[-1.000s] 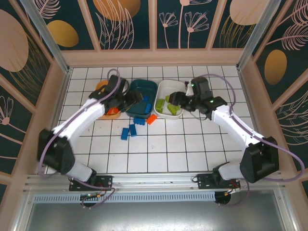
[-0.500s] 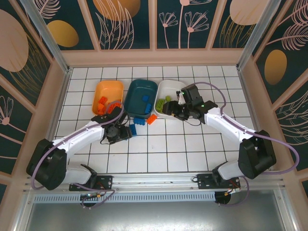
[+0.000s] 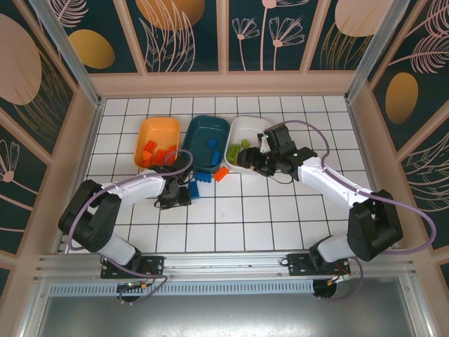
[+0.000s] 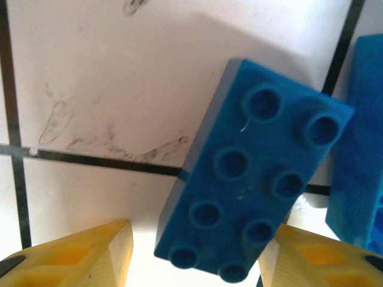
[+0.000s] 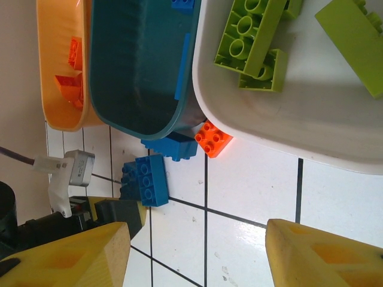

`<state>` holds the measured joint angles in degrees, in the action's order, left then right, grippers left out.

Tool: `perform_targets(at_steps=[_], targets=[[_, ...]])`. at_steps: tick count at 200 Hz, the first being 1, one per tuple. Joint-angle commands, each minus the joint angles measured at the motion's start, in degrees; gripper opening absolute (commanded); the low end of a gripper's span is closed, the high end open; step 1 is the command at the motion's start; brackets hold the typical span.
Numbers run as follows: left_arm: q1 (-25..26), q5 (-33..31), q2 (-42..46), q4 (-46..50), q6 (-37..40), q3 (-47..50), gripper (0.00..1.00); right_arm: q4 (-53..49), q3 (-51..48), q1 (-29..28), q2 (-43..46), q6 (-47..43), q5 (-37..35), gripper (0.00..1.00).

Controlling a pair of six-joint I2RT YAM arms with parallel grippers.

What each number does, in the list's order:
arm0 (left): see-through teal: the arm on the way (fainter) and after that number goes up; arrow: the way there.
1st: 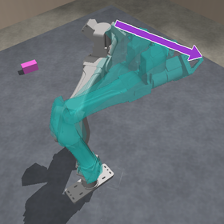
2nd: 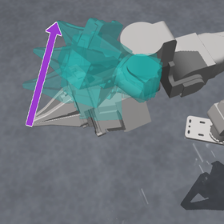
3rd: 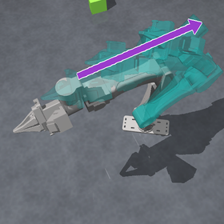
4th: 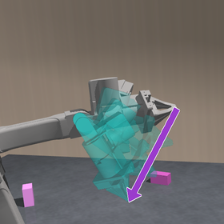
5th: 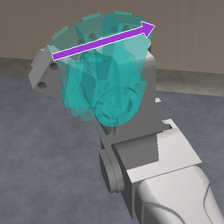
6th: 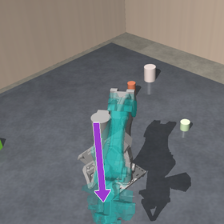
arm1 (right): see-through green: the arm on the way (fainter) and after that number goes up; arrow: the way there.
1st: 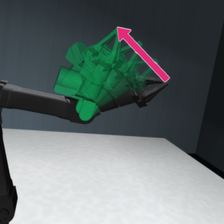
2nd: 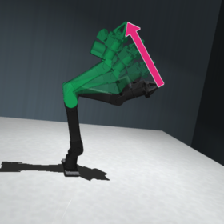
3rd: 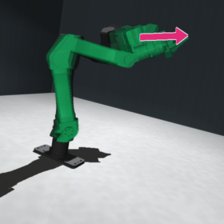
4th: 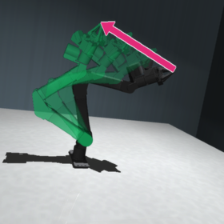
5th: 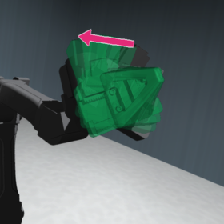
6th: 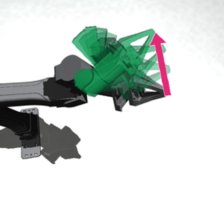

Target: Sort the legos into containers by color

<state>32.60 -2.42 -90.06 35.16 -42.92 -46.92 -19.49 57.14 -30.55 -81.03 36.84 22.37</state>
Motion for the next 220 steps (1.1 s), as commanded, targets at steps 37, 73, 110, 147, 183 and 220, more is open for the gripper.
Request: perform_targets(at_steps=[37,73,110,147,183,220], targets=[[-0.10,-3.80,-6.97,-3.02,6.08,-4.37,0.50,0.33,0.03,-0.22,1.22,0.87,0.06,0.61],[-0.09,-3.15,-7.12,-3.35,6.77,-3.91,0.38,-0.14,0.43,-0.17,1.10,0.27,0.04,0.61],[-0.10,-2.10,-1.79,-0.69,5.35,-3.46,0.34,-0.55,0.76,-0.04,1.06,-0.79,0.13,0.61],[-0.09,-0.51,5.49,3.84,3.60,-4.56,0.34,0.14,0.54,0.20,0.46,-1.38,0.73,0.61],[-0.09,-0.31,10.04,7.93,3.12,-8.43,0.35,1.40,0.50,0.31,-0.39,-1.51,1.27,0.61],[-0.09,-0.21,6.13,8.85,5.14,-19.86,0.35,2.17,0.60,0.87,-1.04,-1.33,1.79,0.61]])
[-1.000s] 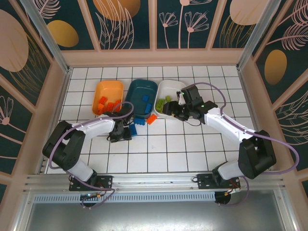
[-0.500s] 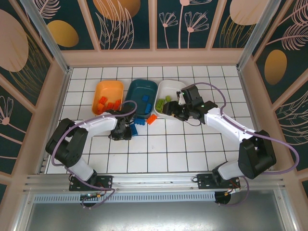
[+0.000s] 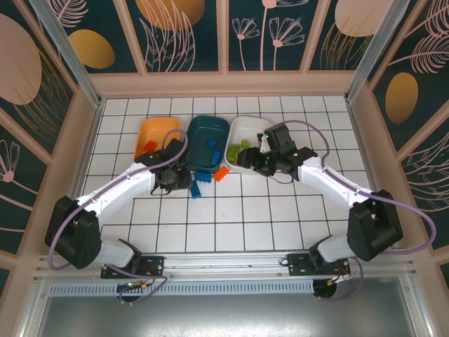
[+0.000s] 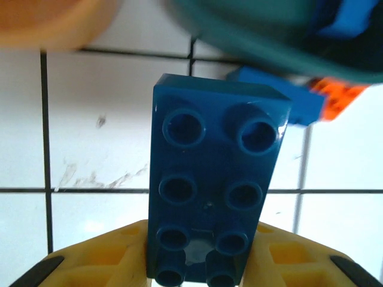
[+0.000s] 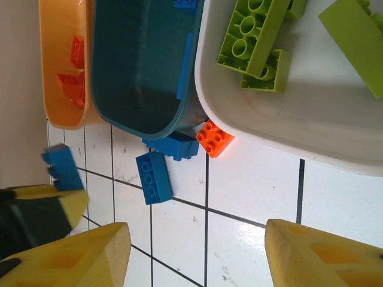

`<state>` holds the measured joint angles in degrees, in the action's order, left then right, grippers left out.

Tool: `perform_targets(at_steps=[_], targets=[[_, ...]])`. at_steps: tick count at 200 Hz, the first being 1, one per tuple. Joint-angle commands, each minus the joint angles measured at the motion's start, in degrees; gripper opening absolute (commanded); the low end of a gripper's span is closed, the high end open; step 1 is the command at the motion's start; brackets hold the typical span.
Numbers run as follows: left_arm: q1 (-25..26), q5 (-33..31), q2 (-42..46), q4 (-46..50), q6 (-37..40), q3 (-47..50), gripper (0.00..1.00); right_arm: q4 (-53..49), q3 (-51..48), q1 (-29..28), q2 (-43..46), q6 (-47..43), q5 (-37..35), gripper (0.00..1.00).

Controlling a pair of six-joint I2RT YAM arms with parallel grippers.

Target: Sort the legos into containers by color

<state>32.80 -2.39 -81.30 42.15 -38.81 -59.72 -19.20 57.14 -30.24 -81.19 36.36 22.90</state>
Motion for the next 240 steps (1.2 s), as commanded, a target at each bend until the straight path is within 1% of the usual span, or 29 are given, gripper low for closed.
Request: perform_targets(at_steps=[1,27,57,87,106,116,125,132,145,167,183,197,220,240], targets=[[-0.28,-0.28,-2.90,1.87,1.07,-7.46,0.35,1.89,0.60,0.55,-0.90,-0.85,1.27,0.61],[-0.36,-0.87,-12.37,2.15,4.24,-17.23,0.35,1.77,-0.09,0.29,-1.01,-0.38,1.89,0.61],[-1.22,-0.51,-23.24,2.40,6.73,-26.67,0.35,-0.01,-1.22,-0.56,0.35,-0.47,0.78,0.61],[-2.28,-1.20,-30.56,2.93,7.50,-32.10,0.36,-0.44,-3.32,-0.79,3.29,0.31,-0.06,0.61],[-2.56,-0.93,-32.61,3.05,7.17,-33.62,0.37,-0.90,-4.51,-0.79,4.66,0.38,-0.68,0.61],[-2.71,-0.60,-32.96,2.94,6.84,-33.90,0.41,-1.08,-4.95,-0.79,5.28,0.29,-0.92,0.61],[-2.65,-0.38,-33.13,2.94,6.66,-34.13,0.50,-1.19,-5.32,-0.79,5.59,0.29,-1.10,0.61],[-2.70,-0.09,-32.98,3.04,6.56,-34.31,0.53,-1.26,-5.48,-0.78,5.76,0.23,-1.18,0.61],[-2.66,0.04,-32.13,3.11,6.13,-34.41,0.55,-1.36,-5.56,-0.79,5.80,0.04,-1.23,0.61],[-2.68,0.21,-28.42,3.24,4.95,-33.14,0.56,-1.12,-5.51,-0.79,5.70,-0.05,-1.36,0.61],[-2.57,0.47,-24.07,3.16,3.34,-29.95,0.57,-0.76,-5.21,-0.79,5.13,-0.38,-1.12,0.61],[-2.43,0.68,-18.66,2.23,0.92,-24.86,0.56,-0.45,-5.05,-0.78,4.50,-0.65,-0.79,0.61],[-1.65,1.08,-8.36,0.65,-3.78,-13.74,0.54,0.16,-5.21,-0.79,3.42,-1.30,-0.40,0.61],[0.58,2.31,-2.40,-2.41,-8.32,-4.91,0.54,0.82,-5.73,-0.79,2.88,-1.72,-0.09,0.61]])
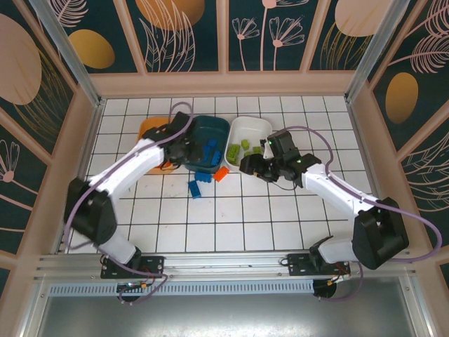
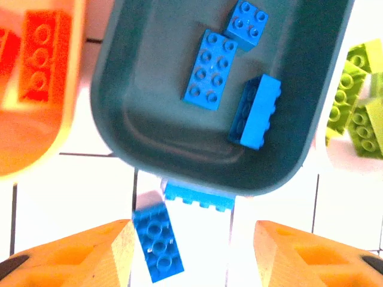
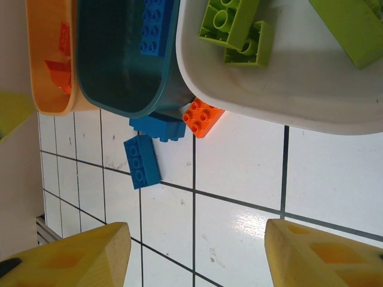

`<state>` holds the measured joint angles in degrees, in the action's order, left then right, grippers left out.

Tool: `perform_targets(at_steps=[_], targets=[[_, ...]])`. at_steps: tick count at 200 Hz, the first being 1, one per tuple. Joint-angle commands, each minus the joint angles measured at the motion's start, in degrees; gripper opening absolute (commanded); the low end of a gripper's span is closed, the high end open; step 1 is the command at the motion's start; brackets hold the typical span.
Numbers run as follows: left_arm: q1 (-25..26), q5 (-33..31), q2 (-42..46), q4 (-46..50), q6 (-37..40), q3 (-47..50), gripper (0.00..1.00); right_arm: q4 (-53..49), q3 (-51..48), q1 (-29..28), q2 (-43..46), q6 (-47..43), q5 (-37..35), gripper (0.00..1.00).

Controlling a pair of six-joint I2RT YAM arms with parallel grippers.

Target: Sort the legos into containers by color

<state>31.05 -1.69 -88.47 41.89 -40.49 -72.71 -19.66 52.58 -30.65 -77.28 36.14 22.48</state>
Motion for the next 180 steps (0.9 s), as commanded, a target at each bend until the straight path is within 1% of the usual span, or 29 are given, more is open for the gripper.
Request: perform_targets(at_steps=[1,13,34,52,67,132,180], targets=[[2.43,1.65,4.96,-2.33,-6.89,8.57,0.54,1.29,-1.20,-0.37,-1.08,-1.51,0.35,0.61],[3.47,2.47,6.48,-4.66,-9.14,12.96,0.53,1.29,-1.21,-0.37,-1.57,-1.94,0.53,0.61],[4.59,4.36,6.44,-10.32,-12.28,18.90,0.53,0.99,-0.77,-0.37,-2.22,-2.78,0.81,0.61],[5.18,5.91,4.75,-14.83,-13.92,20.85,0.54,0.12,-0.12,-0.35,-2.51,-3.57,0.62,0.61],[5.45,6.57,2.28,-16.63,-14.25,20.85,0.54,-0.53,0.00,-0.36,-2.20,-3.89,0.25,0.61],[5.53,6.16,-7.22,-16.42,-11.80,17.33,0.54,-1.78,-1.90,-0.29,0.93,-4.04,-0.75,0.61],[5.53,5.57,-9.36,-14.60,-11.10,17.34,0.50,-1.45,-3.22,0.76,2.30,-3.89,-0.86,0.61]])
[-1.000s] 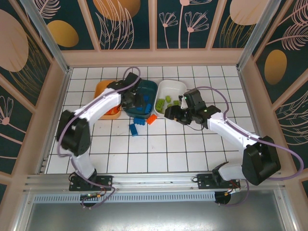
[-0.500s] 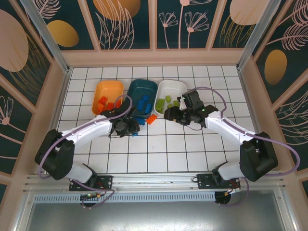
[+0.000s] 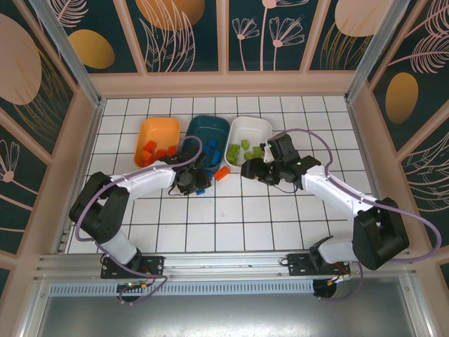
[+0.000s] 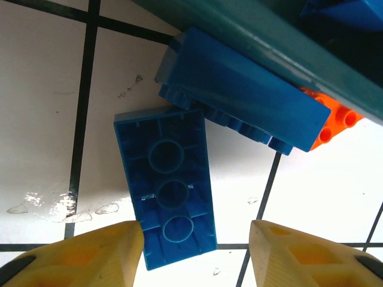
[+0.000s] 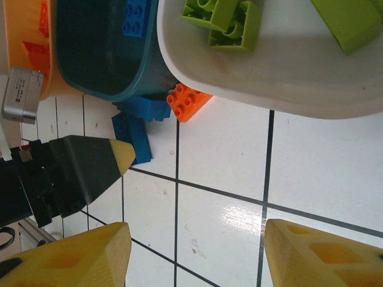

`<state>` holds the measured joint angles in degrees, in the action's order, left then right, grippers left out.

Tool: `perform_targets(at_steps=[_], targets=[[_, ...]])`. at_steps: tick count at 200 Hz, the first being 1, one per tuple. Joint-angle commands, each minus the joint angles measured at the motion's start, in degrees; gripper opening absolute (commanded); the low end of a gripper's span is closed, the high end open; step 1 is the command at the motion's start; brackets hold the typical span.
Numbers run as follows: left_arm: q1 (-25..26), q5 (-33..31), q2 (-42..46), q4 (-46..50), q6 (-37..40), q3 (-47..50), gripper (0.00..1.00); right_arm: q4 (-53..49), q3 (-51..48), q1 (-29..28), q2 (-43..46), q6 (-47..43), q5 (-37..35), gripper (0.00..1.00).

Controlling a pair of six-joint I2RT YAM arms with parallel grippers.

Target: Sort the legos into containers by color

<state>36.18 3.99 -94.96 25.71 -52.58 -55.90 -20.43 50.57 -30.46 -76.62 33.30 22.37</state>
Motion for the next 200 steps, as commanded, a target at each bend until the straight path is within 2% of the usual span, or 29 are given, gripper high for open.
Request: perform_targets(at_steps=[1,40,104,164,200], targets=[[0.39,-0.12,-2.87,1.64,1.03,0.53,0.50,-0.68,-1.23,0.57,1.69,-1.04,-0.75,0.61],[0.40,-0.47,-0.28,3.66,1.10,1.57,0.50,0.64,-1.92,0.75,1.41,-0.46,-0.35,0.61],[0.44,-2.48,5.13,8.30,1.55,2.21,0.58,3.19,-2.67,0.75,0.04,1.02,0.87,0.61],[0.42,-2.94,-2.72,6.24,4.37,-2.83,0.59,3.13,-2.05,0.66,-0.02,1.58,0.97,0.61],[0.40,-2.85,-7.86,5.99,5.80,-6.29,0.57,2.81,-2.44,0.66,0.85,1.99,0.70,0.61]])
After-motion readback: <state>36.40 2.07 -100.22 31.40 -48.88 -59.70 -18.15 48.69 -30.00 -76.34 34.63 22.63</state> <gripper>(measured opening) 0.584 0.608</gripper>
